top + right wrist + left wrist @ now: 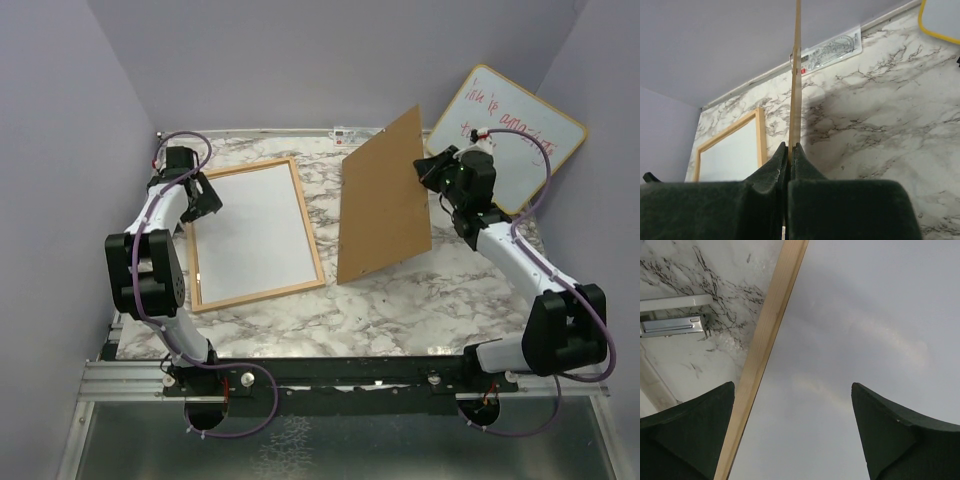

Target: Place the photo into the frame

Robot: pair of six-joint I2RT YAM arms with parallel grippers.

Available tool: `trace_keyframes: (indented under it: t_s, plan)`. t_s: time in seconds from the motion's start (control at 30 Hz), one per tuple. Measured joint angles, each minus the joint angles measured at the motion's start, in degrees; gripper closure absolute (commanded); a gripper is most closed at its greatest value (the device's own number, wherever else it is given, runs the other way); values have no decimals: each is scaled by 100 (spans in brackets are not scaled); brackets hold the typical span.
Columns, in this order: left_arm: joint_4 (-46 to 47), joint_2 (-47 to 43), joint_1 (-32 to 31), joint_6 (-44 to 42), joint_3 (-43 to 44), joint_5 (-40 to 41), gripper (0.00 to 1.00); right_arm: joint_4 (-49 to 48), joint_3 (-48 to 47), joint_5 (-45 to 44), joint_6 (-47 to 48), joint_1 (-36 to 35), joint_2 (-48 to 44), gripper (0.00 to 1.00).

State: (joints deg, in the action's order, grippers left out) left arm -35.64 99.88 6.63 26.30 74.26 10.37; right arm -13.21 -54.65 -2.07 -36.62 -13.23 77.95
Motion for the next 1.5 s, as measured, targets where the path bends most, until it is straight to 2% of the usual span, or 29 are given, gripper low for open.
trace_keyframes:
  t_s: [0.3, 0.6, 1.03, 1.5]
  plan:
    - [157, 337, 109, -326, 125, 22, 1, 81, -367, 1749, -337, 1045, 732, 99]
    - [168, 420, 181, -391, 127, 247, 1, -883, -155, 3348, -1510, 1569, 1252, 99]
    - [184, 807, 374, -387, 127, -199, 1, -2636, 144, 4054, -3200, 1786, 1574, 99]
    - [623, 962, 422, -463, 55, -1460, 18, -3289, 313, 4328, -3827, 1615, 1917, 99]
